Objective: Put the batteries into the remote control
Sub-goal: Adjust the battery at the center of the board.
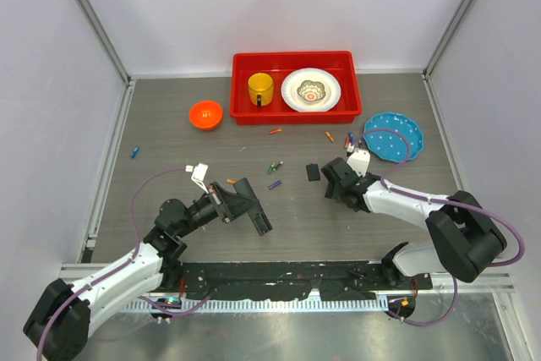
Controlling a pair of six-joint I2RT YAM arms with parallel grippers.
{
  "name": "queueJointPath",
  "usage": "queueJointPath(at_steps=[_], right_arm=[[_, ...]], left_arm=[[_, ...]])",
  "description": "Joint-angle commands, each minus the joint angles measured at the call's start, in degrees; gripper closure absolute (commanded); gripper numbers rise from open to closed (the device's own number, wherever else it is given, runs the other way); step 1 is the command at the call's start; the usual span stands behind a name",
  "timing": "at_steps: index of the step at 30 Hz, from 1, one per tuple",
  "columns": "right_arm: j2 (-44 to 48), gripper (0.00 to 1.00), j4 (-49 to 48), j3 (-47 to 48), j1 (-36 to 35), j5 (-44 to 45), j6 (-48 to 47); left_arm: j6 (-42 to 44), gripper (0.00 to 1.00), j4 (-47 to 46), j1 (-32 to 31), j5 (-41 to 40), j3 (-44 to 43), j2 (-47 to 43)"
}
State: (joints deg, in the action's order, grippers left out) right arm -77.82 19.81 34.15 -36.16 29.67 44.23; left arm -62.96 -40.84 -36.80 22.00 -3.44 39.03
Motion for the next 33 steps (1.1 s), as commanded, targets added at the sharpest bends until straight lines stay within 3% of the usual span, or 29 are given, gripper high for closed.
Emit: queueJointPath(at_steps=[1,8,20,26,29,33], right_arm=[[0.13,0.34,-0.21,-1.37,0.04,0.74,1.21],[0.21,0.52,-0.56,-1.46,0.04,0.13,0.86],[6.10,0.67,-1.27,-1.19,-0.05,-2.34,4.02],[7.42,0.99,0.05,-0.23,-0.05,-3.74,6.48],[9.78,0.99,-0.21,-0.75,-0.05,-4.10,13.32],[13.13,0.99,5.81,-0.59,-0.05,0.28,35.49]], left_arm=[[0.47,1.00,-1.52,-0.29,-0.64,-0.07,0.09],[0.29,1.00,-1.44,-0.38,-0.73,0.19,-0.35],[0.12,1.00,-1.44,-0.56,-1.26,0.19,-0.44],[0.12,1.00,-1.44,-0.73,-1.52,0.01,0.00],[0.12,1.00,-1.52,-0.82,-1.52,-0.07,0.00],[0.12,1.00,-1.52,-0.91,-1.70,-0.07,0.09]])
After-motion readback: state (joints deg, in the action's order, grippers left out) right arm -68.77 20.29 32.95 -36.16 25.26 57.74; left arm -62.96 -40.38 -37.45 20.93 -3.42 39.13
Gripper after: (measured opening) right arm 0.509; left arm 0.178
